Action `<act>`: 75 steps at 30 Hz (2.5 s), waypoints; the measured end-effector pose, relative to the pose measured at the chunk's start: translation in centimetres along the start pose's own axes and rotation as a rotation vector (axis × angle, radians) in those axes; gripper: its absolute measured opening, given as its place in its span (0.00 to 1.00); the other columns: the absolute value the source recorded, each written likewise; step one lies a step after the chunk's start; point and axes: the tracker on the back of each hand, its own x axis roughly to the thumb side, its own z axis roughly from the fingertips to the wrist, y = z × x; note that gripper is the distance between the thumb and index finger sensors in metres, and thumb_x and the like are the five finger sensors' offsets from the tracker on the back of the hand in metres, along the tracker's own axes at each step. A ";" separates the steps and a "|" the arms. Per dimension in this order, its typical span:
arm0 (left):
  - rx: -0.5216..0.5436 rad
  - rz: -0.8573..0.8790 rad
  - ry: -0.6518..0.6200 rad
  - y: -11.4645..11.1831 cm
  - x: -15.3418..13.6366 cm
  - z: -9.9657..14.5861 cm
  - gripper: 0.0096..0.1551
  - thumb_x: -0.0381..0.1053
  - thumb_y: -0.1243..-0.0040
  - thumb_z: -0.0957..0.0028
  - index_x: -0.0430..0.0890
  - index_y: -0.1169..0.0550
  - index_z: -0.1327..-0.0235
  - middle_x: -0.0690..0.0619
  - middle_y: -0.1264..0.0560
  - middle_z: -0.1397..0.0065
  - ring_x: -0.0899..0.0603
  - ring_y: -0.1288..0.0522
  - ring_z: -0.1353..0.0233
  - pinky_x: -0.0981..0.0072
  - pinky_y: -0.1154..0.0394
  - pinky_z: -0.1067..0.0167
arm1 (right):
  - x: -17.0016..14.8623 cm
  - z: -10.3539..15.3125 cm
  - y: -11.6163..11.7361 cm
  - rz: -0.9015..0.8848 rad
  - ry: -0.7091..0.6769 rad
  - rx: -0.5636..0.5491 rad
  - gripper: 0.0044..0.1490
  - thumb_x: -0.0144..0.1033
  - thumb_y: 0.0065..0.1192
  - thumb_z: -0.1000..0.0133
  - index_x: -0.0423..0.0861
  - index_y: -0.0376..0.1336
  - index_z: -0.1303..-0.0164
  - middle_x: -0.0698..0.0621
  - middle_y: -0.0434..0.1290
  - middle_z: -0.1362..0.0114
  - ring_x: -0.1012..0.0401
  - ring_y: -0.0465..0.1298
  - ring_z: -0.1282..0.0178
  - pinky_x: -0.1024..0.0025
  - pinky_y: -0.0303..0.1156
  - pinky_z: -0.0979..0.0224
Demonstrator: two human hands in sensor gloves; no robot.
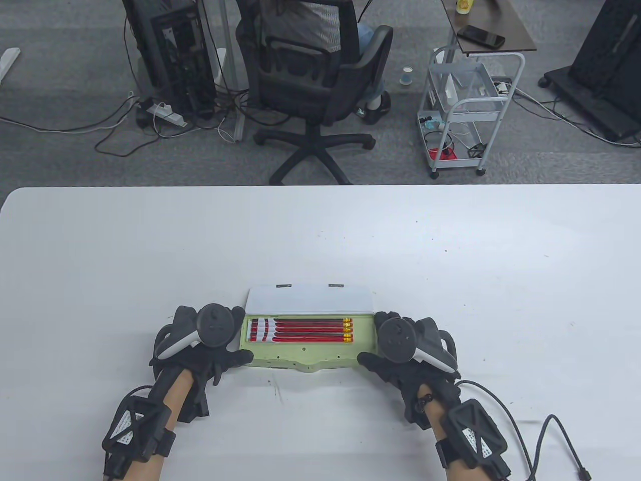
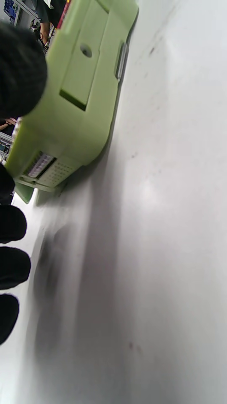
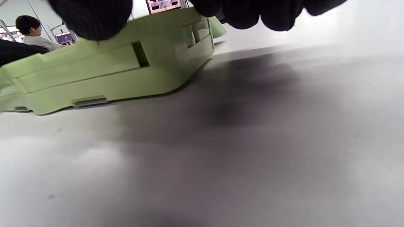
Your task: Organize multifunction pencil case
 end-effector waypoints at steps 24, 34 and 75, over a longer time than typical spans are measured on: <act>0.015 0.289 0.399 5.3 -0.2 -7.6 0.35 0.52 0.33 0.49 0.39 0.26 0.30 0.39 0.16 0.34 0.37 0.13 0.42 0.43 0.18 0.47 | 1.0 0.0 0.1 0.070 0.007 -0.031 0.58 0.55 0.52 0.42 0.25 0.46 0.17 0.23 0.53 0.19 0.25 0.59 0.23 0.27 0.58 0.25; 0.036 0.254 0.420 5.5 1.8 -9.1 0.39 0.48 0.30 0.50 0.37 0.30 0.27 0.39 0.16 0.36 0.40 0.13 0.45 0.45 0.17 0.50 | 1.0 0.0 -0.1 0.079 0.010 -0.056 0.57 0.56 0.54 0.43 0.26 0.49 0.18 0.24 0.56 0.19 0.26 0.62 0.24 0.28 0.60 0.26; 0.162 -0.025 -0.035 0.6 1.9 1.3 0.40 0.58 0.37 0.51 0.56 0.36 0.23 0.39 0.31 0.19 0.29 0.27 0.25 0.30 0.31 0.34 | -0.1 0.8 -1.4 -0.053 -0.023 -0.068 0.57 0.56 0.56 0.44 0.27 0.49 0.18 0.26 0.63 0.23 0.29 0.68 0.26 0.30 0.64 0.27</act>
